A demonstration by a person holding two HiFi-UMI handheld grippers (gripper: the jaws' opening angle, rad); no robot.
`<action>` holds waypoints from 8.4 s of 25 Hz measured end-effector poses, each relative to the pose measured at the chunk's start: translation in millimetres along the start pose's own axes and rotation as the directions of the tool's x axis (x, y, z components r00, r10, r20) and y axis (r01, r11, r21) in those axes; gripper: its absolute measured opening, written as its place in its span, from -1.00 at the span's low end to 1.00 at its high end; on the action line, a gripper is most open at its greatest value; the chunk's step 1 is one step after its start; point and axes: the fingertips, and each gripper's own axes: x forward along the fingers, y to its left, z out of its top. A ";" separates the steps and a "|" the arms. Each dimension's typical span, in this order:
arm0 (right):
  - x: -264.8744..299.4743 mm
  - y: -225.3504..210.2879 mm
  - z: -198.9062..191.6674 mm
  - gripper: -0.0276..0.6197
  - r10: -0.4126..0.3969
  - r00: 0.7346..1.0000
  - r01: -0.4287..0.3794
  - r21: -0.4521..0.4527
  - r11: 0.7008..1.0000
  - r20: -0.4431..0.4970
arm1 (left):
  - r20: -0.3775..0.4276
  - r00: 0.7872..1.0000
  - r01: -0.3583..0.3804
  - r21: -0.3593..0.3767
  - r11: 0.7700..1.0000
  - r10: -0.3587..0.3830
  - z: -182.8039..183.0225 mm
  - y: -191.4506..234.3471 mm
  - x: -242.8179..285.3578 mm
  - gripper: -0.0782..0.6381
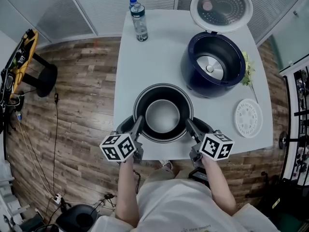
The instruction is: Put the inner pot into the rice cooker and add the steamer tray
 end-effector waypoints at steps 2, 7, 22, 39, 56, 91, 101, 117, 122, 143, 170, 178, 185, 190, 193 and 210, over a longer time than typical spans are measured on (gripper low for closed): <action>0.7 -0.3 -0.4 -0.60 0.000 1.000 0.000 0.003 1.000 -0.004 | -0.001 1.000 -0.003 -0.002 1.000 0.003 -0.4 0.5 0.2 -0.44; 1.3 -0.4 0.1 -0.62 0.004 1.000 -0.004 0.033 0.999 -0.010 | -0.010 1.000 -0.004 -0.009 1.000 0.004 0.4 1.5 0.0 -0.47; -13.2 33.9 40.0 -0.64 0.073 0.994 -0.072 -0.019 0.997 0.079 | 0.115 0.993 0.030 0.005 1.000 -0.030 50.7 -18.1 -24.1 -0.52; -58.7 93.6 121.6 -0.68 0.200 0.942 -0.178 -0.103 0.979 0.269 | 0.296 0.948 0.093 0.097 0.991 -0.118 138.2 -72.1 -61.8 -0.53; -102.9 84.3 173.4 -0.68 0.159 0.905 -0.110 -0.144 0.983 0.395 | 0.301 0.919 0.200 0.203 0.958 -0.256 177.5 -134.1 -41.2 -0.53; -131.5 -49.1 296.1 -0.68 0.145 0.886 -0.111 -0.101 0.989 0.440 | 0.261 0.918 0.248 0.216 0.945 -0.300 210.6 -250.1 110.6 -0.53; -124.7 -75.7 302.1 -0.68 0.125 0.897 -0.104 -0.071 0.992 0.423 | 0.227 0.930 0.245 0.207 0.947 -0.290 205.1 -254.9 139.0 -0.53; -97.7 -112.9 299.8 -0.68 0.091 0.920 -0.104 0.014 0.995 0.382 | 0.165 0.952 0.230 0.177 0.957 -0.259 193.4 -243.1 180.0 -0.53; -90.7 -121.1 297.9 -0.68 0.077 0.927 -0.096 0.034 0.995 0.367 | 0.146 0.957 0.224 0.169 0.960 -0.249 190.2 -239.1 189.3 -0.53; -59.3 -154.4 287.7 -0.66 0.034 0.955 -0.068 0.104 0.992 0.295 | 0.062 0.977 0.195 0.145 0.970 -0.206 174.2 -219.4 228.9 -0.52; -35.7 -174.0 271.3 -0.58 -0.082 0.983 0.086 -0.019 0.996 0.165 | -0.058 0.996 0.079 0.296 0.952 -0.065 151.2 -200.3 251.5 -0.46; -33.6 -174.1 271.2 -0.55 -0.108 0.982 0.121 -0.075 0.990 0.154 | -0.060 0.998 0.053 0.319 0.946 -0.036 148.7 -197.4 253.7 -0.45; -31.5 -174.0 268.8 -0.51 -0.167 0.979 0.186 -0.174 0.967 0.119 | -0.065 0.998 0.008 0.384 0.923 0.019 146.9 -195.6 255.2 -0.43; -31.5 -173.3 267.2 -0.50 -0.200 0.974 0.219 -0.217 0.951 0.106 | -0.063 0.994 -0.049 0.455 0.889 0.088 144.2 -194.6 256.2 -0.40; -32.1 -175.6 267.0 -0.50 -0.256 0.960 0.278 -0.282 0.918 0.113 | -0.062 0.992 -0.067 0.492 0.868 0.111 143.1 -194.5 257.5 -0.39; -46.8 -166.8 269.5 -0.51 -0.255 0.950 0.300 -0.305 0.904 0.180 | -0.014 0.990 -0.112 0.542 0.833 0.143 149.3 -191.3 239.3 -0.29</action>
